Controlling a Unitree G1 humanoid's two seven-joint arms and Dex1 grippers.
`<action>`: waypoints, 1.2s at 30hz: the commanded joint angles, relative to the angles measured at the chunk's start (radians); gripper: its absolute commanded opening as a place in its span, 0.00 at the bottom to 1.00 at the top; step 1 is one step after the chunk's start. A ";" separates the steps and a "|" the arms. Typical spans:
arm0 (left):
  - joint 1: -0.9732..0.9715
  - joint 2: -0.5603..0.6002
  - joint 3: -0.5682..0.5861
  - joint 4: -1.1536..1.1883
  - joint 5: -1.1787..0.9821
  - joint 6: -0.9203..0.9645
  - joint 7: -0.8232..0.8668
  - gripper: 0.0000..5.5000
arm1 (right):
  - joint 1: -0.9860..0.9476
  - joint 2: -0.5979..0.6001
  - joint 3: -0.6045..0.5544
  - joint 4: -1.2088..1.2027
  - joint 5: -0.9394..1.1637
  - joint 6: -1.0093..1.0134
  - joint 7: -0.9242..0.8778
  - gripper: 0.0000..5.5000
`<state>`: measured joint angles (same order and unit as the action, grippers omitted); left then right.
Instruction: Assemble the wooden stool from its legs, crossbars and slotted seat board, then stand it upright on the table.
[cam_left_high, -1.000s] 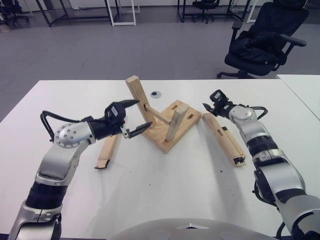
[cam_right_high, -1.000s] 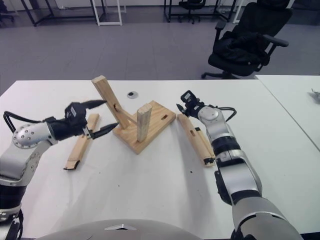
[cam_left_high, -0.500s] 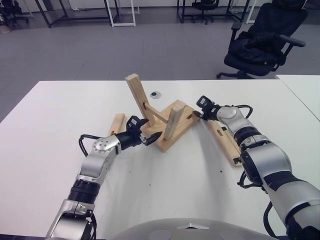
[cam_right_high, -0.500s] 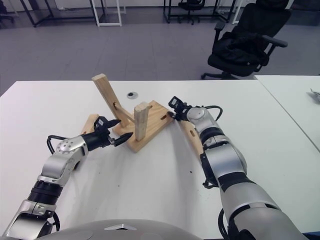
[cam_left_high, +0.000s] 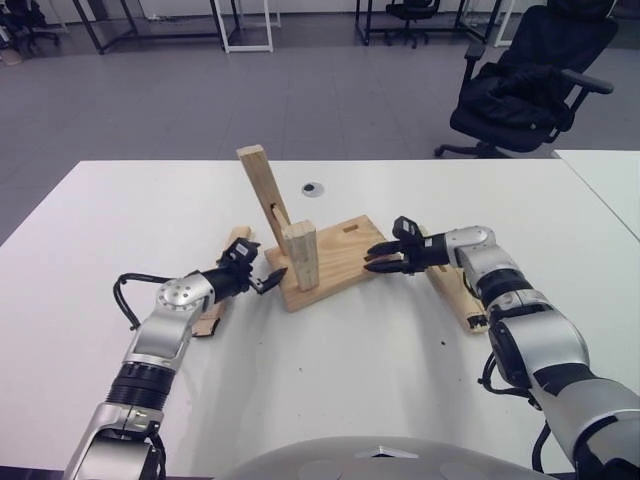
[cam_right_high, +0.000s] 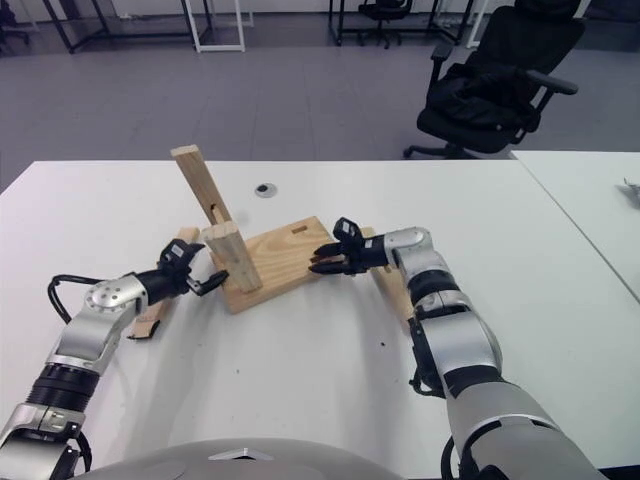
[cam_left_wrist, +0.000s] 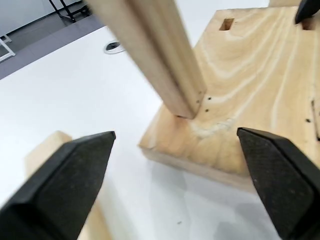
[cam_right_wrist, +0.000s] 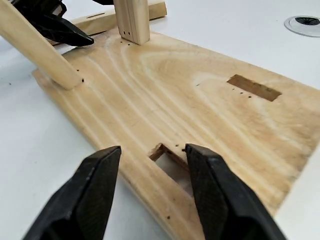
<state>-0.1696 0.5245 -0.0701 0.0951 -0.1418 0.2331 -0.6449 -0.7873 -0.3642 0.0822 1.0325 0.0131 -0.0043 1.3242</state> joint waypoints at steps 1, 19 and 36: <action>0.041 0.111 0.057 -0.159 -0.022 0.048 -0.068 0.82 | -0.034 -0.066 -0.007 -0.040 -0.054 -0.034 -0.218 0.44; -0.316 -0.063 -0.192 0.291 0.264 -0.115 -0.006 0.82 | 0.423 -0.259 0.186 -0.648 -0.001 -0.021 0.034 0.44; 0.071 0.285 -0.122 -0.379 0.190 0.142 -0.285 0.82 | -0.004 -0.061 0.116 0.036 -0.153 -0.196 -0.541 0.44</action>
<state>-0.1183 0.7932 -0.1636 -0.2420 0.0420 0.3244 -0.9149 -0.7375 -0.4480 0.1625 0.9701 -0.0880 -0.1427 0.7997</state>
